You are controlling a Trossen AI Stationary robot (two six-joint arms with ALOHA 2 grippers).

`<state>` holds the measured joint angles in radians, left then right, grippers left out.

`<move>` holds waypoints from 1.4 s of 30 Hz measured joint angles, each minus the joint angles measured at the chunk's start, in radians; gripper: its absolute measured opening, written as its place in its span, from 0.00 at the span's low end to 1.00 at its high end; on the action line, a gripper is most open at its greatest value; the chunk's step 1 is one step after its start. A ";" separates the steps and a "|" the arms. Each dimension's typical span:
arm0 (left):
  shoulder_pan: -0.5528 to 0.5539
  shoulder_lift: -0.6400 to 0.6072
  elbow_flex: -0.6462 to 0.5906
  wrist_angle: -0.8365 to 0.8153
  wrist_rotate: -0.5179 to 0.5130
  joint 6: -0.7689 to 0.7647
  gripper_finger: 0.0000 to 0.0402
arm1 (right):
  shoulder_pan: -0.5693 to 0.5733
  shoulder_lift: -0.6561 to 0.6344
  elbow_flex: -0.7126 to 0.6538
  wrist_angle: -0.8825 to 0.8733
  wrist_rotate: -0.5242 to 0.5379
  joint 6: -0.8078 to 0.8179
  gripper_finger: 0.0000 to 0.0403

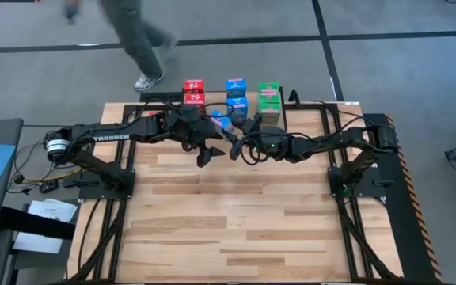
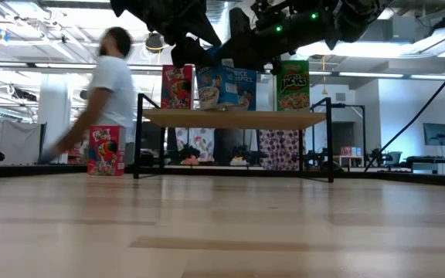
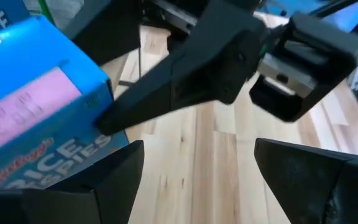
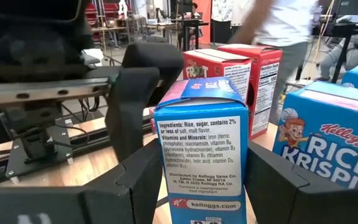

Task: Stack cereal on shelf
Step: Put the blue cereal box on the shelf aligned with the other blue cereal box

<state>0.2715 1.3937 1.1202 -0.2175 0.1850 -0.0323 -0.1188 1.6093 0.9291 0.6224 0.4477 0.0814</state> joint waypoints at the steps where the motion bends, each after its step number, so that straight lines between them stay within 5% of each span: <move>1: 0.005 0.000 0.000 0.006 0.012 -0.004 0.73 | 0.000 0.000 0.000 0.000 0.000 0.000 0.55; 23: 0.016 0.069 0.002 0.035 0.016 0.012 0.73 | 0.001 -0.002 0.000 -0.017 0.003 -0.007 0.57; 42: 0.014 0.079 0.002 0.032 0.012 0.024 0.73 | 0.006 -0.016 0.000 -0.101 0.000 -0.010 0.67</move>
<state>0.2859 1.4723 1.1217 -0.1860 0.1970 -0.0086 -0.1127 1.5928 0.9287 0.5215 0.4479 0.0719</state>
